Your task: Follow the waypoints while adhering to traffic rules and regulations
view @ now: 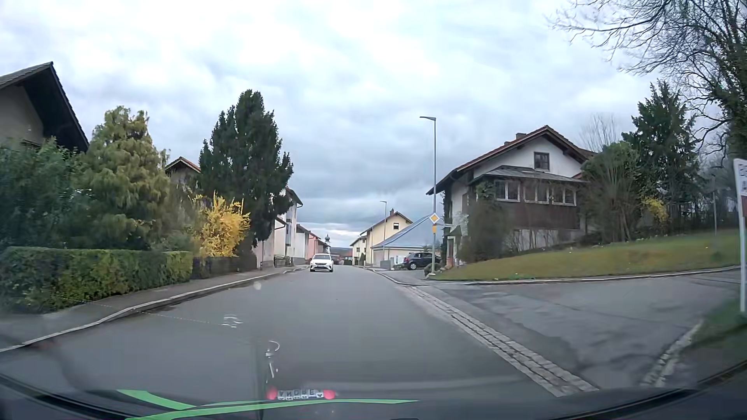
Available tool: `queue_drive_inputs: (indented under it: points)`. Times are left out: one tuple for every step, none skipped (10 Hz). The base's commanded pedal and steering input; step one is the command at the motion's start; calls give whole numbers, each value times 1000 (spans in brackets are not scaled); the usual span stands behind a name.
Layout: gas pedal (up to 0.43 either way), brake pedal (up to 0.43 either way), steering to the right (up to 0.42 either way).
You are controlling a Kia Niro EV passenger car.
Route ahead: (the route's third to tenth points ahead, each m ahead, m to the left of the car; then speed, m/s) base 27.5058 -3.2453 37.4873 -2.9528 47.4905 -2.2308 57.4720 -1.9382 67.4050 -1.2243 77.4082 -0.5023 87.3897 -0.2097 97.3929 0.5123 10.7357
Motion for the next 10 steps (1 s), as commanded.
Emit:
queue_drive_inputs:
  points:
    - [87,0,-6]
    - [87,0,-7]
    - [87,0,-6]
    - [87,0,-7]
    - [87,0,-7]
    - [87,0,-6]
    - [87,0,-7]
    - [87,0,-6]
    - [87,0,-6]
    - [87,0,-6]
